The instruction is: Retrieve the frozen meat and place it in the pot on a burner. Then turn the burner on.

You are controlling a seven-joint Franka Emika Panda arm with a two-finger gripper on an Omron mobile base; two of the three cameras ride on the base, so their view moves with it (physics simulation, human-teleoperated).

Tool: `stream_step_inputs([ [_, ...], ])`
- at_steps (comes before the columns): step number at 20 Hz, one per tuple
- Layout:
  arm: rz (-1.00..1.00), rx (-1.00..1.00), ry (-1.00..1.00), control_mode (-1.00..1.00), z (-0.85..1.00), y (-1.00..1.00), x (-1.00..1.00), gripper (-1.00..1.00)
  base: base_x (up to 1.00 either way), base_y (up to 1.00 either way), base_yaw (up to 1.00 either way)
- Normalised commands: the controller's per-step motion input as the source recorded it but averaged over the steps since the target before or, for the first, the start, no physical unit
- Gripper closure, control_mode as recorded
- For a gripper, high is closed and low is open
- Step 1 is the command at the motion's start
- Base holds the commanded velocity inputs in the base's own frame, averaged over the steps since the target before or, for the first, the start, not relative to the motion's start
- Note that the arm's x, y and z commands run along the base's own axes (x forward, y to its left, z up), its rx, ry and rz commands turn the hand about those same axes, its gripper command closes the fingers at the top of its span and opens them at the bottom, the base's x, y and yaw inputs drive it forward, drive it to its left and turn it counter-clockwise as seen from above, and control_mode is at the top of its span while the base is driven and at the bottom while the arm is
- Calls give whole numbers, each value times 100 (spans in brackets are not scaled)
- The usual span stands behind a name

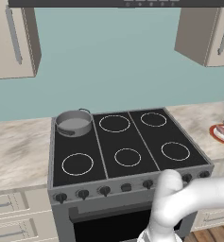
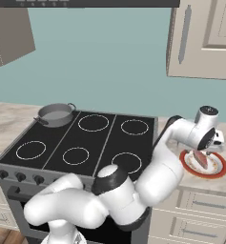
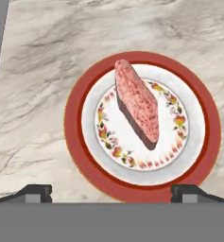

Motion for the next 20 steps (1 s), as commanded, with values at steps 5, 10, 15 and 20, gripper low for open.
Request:
stream_step_inputs([
  [5,0,0,0,-100,-22,-17,14,-100,0,0,0],
  [10,0,0,0,-100,-11,-31,19,-100,0,0,0],
  [15,0,0,0,-100,-24,-22,39,-100,0,0,0],
  [20,2,0,0,-100,-25,-18,35,-100,0,0,0],
])
